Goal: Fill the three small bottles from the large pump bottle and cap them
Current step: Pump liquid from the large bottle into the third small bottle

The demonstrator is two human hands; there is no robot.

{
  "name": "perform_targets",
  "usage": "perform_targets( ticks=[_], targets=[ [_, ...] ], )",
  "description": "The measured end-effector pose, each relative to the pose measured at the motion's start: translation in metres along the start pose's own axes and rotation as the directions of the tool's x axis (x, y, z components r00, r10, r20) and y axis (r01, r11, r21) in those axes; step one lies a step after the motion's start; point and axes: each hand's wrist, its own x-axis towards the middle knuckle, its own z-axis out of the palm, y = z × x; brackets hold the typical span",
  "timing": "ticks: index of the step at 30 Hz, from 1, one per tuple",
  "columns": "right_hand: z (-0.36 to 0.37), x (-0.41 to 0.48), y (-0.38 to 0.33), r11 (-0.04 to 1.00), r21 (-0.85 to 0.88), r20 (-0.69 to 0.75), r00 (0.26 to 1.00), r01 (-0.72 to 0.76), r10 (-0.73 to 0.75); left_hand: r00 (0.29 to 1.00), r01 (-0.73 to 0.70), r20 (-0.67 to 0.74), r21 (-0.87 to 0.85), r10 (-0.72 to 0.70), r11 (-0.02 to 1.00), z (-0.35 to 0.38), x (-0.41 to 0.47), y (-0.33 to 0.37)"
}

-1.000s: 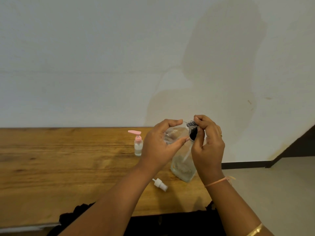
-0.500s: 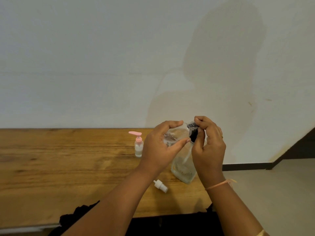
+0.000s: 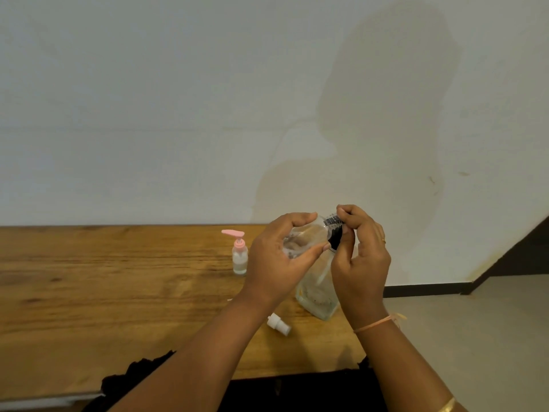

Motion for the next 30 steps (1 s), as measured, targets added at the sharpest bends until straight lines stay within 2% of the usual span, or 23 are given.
perform_targets(
  ticks=[10, 18, 30],
  targets=[
    [0.004, -0.002, 0.013, 1.0, -0.008, 0.037, 0.999, 0.025, -0.025, 0.998, 0.066, 0.018, -0.029, -0.065, 0.997, 0.004, -0.001, -0.003],
    [0.0, 0.001, 0.0, 1.0, -0.006, -0.005, 1.0, 0.004, -0.004, 1.0, 0.014, -0.002, -0.019, -0.014, 1.0, 0.002, 0.001, 0.002],
    [0.003, -0.004, 0.011, 1.0, -0.018, 0.031, 0.999, 0.024, -0.023, 0.999, 0.044, 0.015, -0.008, -0.044, 0.999, 0.003, -0.002, -0.004]
  ],
)
